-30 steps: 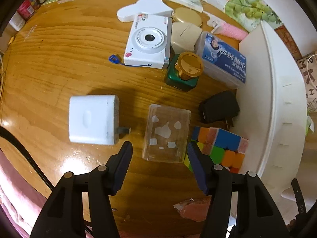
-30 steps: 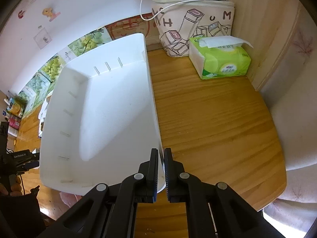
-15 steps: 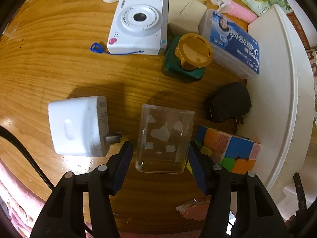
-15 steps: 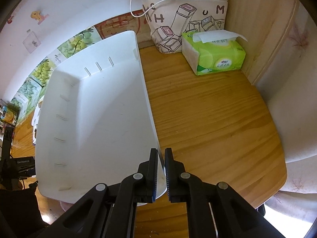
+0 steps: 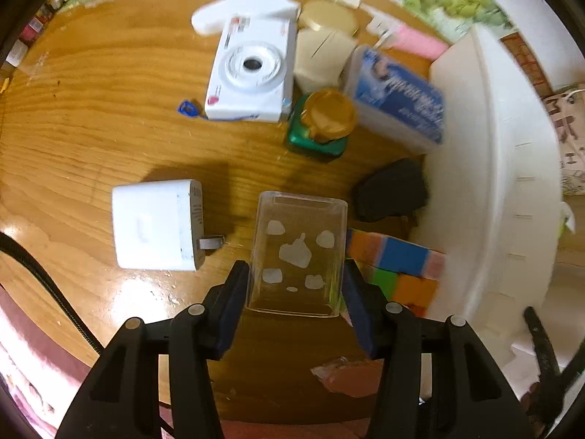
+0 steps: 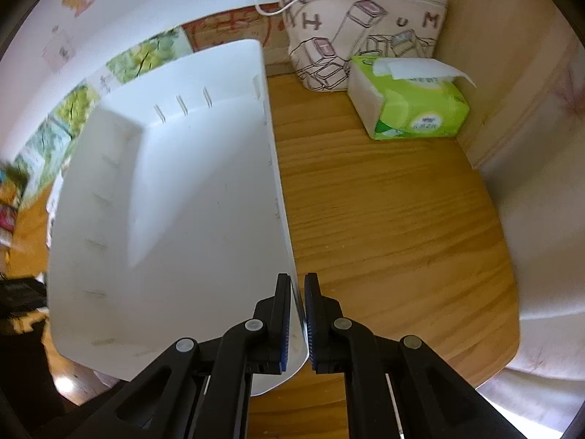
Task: Organize rigid objects
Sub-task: 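Lift the clear box with the left gripper and drop it into the tray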
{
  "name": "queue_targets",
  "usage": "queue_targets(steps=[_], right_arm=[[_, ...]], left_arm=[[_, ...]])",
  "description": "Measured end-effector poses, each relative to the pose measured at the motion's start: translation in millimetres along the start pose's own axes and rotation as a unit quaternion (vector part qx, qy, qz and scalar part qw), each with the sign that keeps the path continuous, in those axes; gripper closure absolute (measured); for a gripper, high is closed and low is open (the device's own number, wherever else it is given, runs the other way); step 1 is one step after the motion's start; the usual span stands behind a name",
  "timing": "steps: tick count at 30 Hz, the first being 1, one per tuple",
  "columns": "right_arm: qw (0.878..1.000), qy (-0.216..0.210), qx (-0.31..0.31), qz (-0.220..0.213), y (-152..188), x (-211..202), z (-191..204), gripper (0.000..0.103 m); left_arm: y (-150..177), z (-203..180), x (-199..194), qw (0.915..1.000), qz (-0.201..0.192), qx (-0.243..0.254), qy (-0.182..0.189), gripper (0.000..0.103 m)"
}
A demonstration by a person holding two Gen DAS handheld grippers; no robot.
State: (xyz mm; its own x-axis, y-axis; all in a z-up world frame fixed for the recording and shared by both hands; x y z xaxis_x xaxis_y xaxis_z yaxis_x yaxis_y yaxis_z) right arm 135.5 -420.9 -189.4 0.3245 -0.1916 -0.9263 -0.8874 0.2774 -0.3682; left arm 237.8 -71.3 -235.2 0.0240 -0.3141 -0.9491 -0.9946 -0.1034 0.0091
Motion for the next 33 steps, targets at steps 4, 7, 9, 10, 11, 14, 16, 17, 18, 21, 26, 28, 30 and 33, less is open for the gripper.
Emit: queue_targets(steps=[4,7,9,10,11,14,16,17,18,21,26,28,30,33], right_arm=[[1.0,0.004,-0.021,0.0,-0.6,4.6,2.4,0.094],[1.0,-0.005,-0.029,0.002,-1.0,7.1,1.5,0.095],[0.999,-0.007,-0.038,0.003,-0.6,8.0,2.7,0.095],[0.999,-0.007,-0.043,0.004,-0.2,8.4,3.4,0.095],[0.999,-0.007,-0.049,0.004,0.3,9.4,4.1,0.095],[0.998,-0.008,-0.061,0.005,1.7,9.8,5.6,0.095],[0.998,-0.012,-0.065,0.008,2.4,10.8,5.9,0.095],[0.998,-0.014,-0.067,0.009,2.7,11.2,5.9,0.095],[0.997,-0.015,-0.07,0.011,3.0,12.0,6.0,0.095],[0.997,-0.015,-0.077,0.019,5.3,13.1,7.3,0.095],[0.996,-0.011,-0.09,0.029,8.9,16.3,8.5,0.095],[0.995,-0.015,-0.089,0.033,10.4,18.0,7.6,0.094],[0.995,-0.02,-0.091,0.037,11.9,19.4,7.0,0.095],[0.994,-0.023,-0.096,0.041,14.9,22.1,6.7,0.095]], left_arm=[[6.6,-14.9,-26.4,0.999,-0.042,0.014,-0.001,0.048],[13.4,-32.9,-49.9,0.996,-0.081,0.038,0.002,0.048],[18.3,-47.7,-61.9,0.9922,-0.108,0.063,0.006,0.048],[22.2,-57.0,-67.2,0.9891,-0.123,0.08,0.009,0.048],[23.1,-65.0,-70.0,0.9866,-0.134,0.093,0.013,0.048],[33.9,-85.1,-75.5,0.9768,-0.158,0.137,0.046,0.048],[46.4,-93.1,-78.4,0.97,-0.167,0.163,0.068,0.048],[51.7,-99.9,-76.4,0.9661,-0.171,0.179,0.074,0.048],[56.0,-106.6,-74.6,0.962,-0.175,0.195,0.077,0.048],[65.9,-128.1,-64.7,0.9515,-0.174,0.241,0.08,0.048],[87.7,-154.3,-49.9,0.9428,-0.161,0.278,0.087,0.042],[95.6,-157.9,-47.8,0.9418,-0.157,0.284,0.087,0.035],[100.9,-158.9,-47.7,0.9414,-0.159,0.285,0.084,0.032],[107.4,-154.7,-49.8,0.943,-0.168,0.277,0.076,0.031]])
Point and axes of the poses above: each gripper's, at about its wrist camera, not at the fingertips, and x roughly the way its jaws point, z to its left, y to its underside, the point moved 3 cm from there along x, roughly the way its jaws point, and after that the axes turned 7 degrees about y, right-handed, at the moved point
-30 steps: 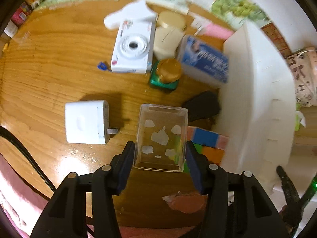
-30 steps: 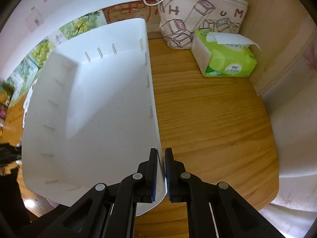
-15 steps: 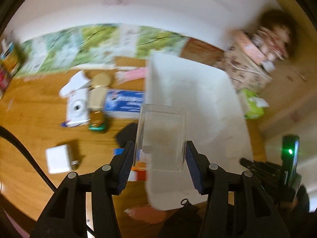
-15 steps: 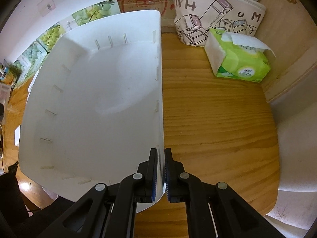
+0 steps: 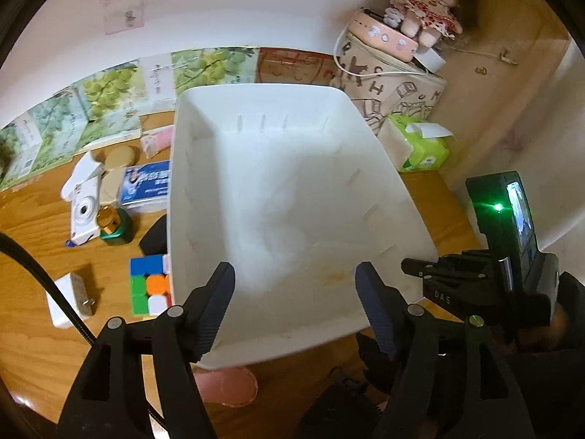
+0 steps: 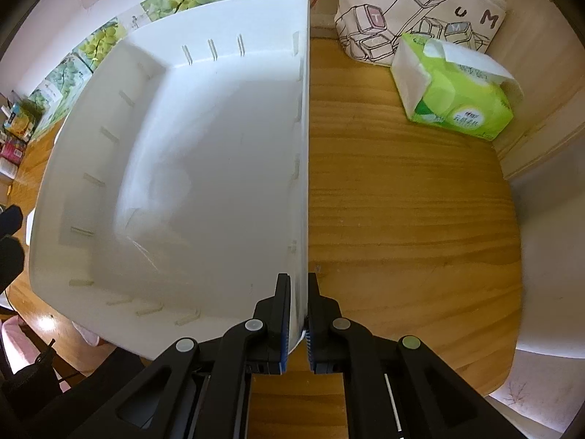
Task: Organize rigid objects
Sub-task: 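Lift the clear box with the left gripper and drop it into the tray, then grasp the pink oval tape dispenser with the left gripper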
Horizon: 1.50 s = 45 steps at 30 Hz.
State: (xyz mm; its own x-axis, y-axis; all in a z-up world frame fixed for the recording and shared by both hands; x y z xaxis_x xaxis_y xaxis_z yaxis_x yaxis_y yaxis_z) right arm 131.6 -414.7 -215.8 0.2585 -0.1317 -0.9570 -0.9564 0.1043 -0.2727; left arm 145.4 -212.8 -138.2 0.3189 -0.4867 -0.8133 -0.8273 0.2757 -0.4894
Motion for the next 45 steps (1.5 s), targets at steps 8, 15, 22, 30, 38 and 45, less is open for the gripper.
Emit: queue_targets(steps=[8,15,22,30,38,45], right_arm=[[1.0,-0.011,0.003,-0.004,-0.4,3.3,-4.2,0.097],[1.0,-0.007,0.004,-0.008,2.5,0.6,-5.0,0.097],[1.0,-0.004,0.003,-0.013,3.3,-0.8,-4.7,0.097],[1.0,0.002,0.002,-0.007,2.2,-2.5,-1.7,0.097],[1.0,0.01,0.0,-0.004,2.3,-2.4,0.9,0.097],[1.0,0.015,-0.002,0.001,-0.1,-3.6,4.6,0.097]], left_arm=[[22.9,24.3,-22.1,0.9967,-0.013,-0.054,-0.059,0.031],[50.0,67.1,-36.1,0.9838,-0.009,-0.151,-0.097,0.031],[87.3,101.8,-31.9,0.9649,0.022,-0.238,-0.109,0.031],[104.3,100.3,-16.2,0.9662,0.059,-0.24,-0.073,0.018],[113.5,83.8,22.0,0.9672,0.128,-0.213,-0.053,0.014],[119.4,78.2,43.8,0.9637,0.162,-0.2,-0.07,0.014]])
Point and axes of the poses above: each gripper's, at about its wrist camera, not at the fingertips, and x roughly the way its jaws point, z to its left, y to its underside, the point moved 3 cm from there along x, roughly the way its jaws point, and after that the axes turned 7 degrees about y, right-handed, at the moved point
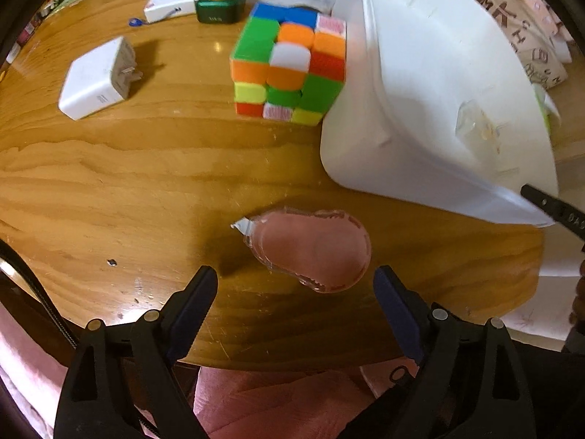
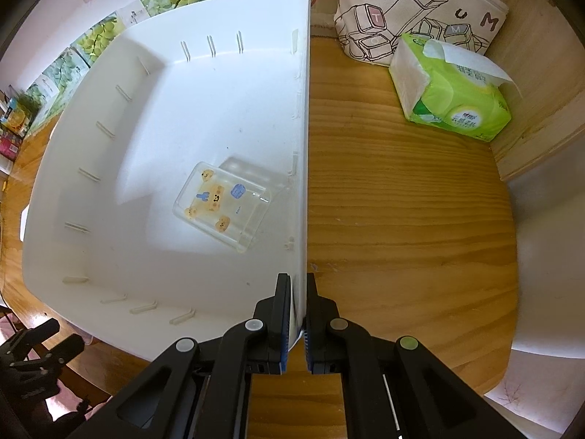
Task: Organize rigid objects
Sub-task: 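Grasp the pink oval tape dispenser with the left gripper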
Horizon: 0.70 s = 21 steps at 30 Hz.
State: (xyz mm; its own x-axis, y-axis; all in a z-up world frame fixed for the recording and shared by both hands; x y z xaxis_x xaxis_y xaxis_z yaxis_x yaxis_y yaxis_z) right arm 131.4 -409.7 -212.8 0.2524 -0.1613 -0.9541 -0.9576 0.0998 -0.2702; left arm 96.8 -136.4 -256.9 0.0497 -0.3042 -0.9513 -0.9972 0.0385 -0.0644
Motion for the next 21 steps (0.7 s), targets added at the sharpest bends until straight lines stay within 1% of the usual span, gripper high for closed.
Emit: queue_targets(steps=[3,11,18,21], right_arm=[[1.0,0.001,0.001,0.002,-0.9,-1.2,0.2,0.096],[1.0,0.002,0.001,0.004,-1.5,-1.8,0.1,0.096],[1.0,0.003,0.003,0.007,-1.4,-1.2,1.2,0.094],[1.0,0.004,0.002,0.008,-1.9,-1.2,1.1,0.094]], left_arm=[[0.5,-3.1,7.4,0.9999,0.009,0.004,-0.007,0.014],[-5.0,-15.3,13.2,0.9992,0.004,0.024,-0.033,0.013],[-15.1,-23.1,14.8,0.9985,0.009,0.034,-0.042,0.014],[-16.1,-22.1,11.3,0.9981,0.007,0.037,-0.048,0.023]])
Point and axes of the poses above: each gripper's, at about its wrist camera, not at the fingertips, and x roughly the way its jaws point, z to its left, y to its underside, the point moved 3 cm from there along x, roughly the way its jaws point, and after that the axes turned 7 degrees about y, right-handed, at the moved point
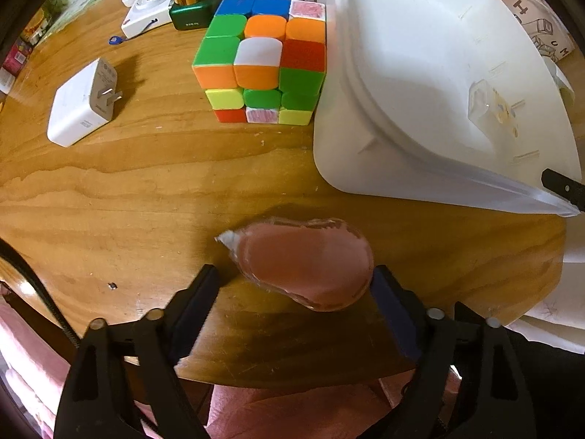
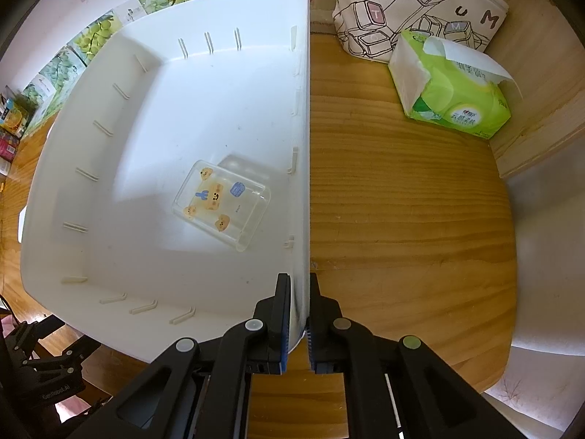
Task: Organize rigid objects
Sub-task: 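Grasp the pink oval tape dispenser with the left gripper, then carry the pink dispenser over the tray and open the left gripper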
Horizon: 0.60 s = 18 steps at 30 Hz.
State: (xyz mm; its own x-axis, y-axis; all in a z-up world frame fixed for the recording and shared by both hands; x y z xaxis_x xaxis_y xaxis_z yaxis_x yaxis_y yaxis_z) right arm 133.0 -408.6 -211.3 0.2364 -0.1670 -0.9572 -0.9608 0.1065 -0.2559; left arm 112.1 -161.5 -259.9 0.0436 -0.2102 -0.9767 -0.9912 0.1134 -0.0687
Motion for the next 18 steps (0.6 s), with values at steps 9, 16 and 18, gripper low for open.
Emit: queue_targets(steps=[9,16,18], right_arm=[[1.0,0.003,-0.003,-0.001,0.1,0.3,1.6,0.094],[1.0,-0.001,-0.004,-0.004,0.0,0.7,2.1,0.094],[1.0,-0.003,-0.004,-0.004,-0.3,1.1,1.6,0.094]], left_arm=[[3.2,2.4,-10.3,0.9999,-0.011,-0.002,-0.002,0.037],[12.5,22.7,-12.6,0.9997,-0.012,-0.023,-0.004,0.037],[11.4,27.8,-15.9,0.9995,-0.013,-0.029,-0.005,0.037]])
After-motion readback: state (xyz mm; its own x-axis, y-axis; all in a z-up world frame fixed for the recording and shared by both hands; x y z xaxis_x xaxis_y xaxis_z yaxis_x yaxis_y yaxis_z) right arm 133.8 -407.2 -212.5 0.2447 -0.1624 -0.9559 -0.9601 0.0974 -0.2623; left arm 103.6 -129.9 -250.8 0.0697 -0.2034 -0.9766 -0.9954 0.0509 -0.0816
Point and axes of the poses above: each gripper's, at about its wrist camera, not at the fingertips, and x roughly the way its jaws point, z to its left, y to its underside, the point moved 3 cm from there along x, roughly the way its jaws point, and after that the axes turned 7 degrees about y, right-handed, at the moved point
